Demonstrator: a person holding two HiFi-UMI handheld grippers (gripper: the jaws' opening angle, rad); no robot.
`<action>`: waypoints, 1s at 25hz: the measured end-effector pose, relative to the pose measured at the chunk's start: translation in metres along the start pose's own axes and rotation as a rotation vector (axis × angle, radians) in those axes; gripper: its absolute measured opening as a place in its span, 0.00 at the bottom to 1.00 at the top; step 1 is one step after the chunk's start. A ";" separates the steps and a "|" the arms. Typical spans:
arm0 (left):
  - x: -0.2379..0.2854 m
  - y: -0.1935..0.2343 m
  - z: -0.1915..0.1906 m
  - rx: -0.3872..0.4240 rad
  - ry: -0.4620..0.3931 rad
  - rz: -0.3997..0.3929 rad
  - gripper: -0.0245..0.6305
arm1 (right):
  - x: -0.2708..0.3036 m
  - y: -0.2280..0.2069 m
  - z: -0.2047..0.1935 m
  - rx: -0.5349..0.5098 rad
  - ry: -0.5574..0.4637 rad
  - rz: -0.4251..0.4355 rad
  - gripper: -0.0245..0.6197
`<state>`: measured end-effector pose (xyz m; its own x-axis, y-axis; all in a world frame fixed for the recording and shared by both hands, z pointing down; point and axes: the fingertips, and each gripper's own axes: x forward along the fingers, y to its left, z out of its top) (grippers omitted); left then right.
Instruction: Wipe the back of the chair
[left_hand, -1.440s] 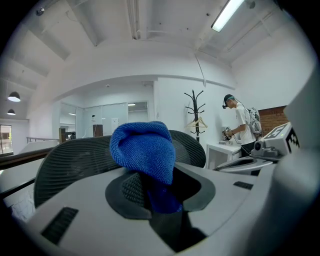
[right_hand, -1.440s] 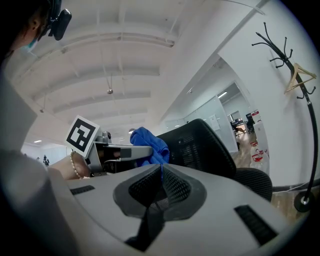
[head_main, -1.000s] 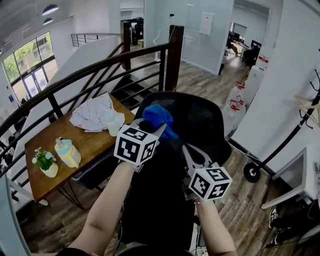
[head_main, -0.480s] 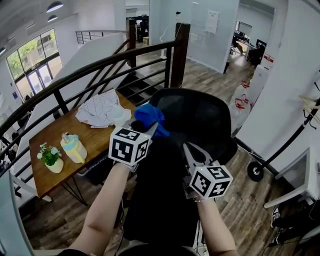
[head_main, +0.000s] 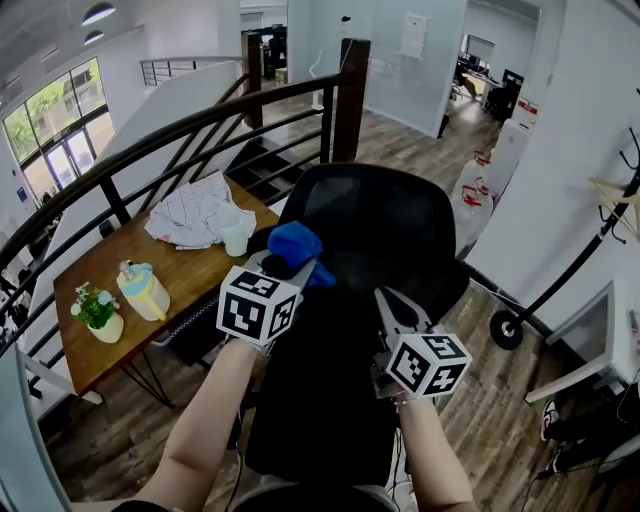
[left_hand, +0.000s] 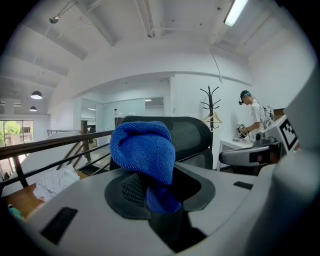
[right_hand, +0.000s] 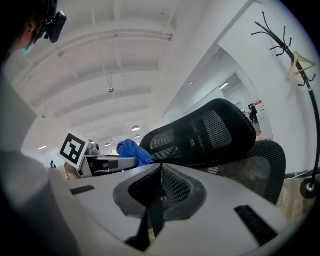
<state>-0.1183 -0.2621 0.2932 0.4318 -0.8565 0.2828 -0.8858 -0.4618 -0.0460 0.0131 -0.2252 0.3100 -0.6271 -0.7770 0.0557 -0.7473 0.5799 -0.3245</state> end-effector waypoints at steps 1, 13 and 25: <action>0.002 -0.008 -0.003 0.001 0.002 -0.015 0.22 | -0.005 -0.002 -0.001 0.006 -0.004 -0.006 0.09; 0.056 -0.128 -0.042 0.053 0.121 -0.307 0.22 | -0.066 -0.071 -0.017 0.075 -0.024 -0.180 0.09; 0.136 -0.250 -0.048 0.097 0.170 -0.536 0.22 | -0.127 -0.161 -0.031 0.138 -0.027 -0.372 0.09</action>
<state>0.1541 -0.2519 0.3897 0.7763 -0.4507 0.4407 -0.5270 -0.8476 0.0615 0.2067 -0.2120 0.3848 -0.3114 -0.9351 0.1693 -0.8849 0.2204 -0.4104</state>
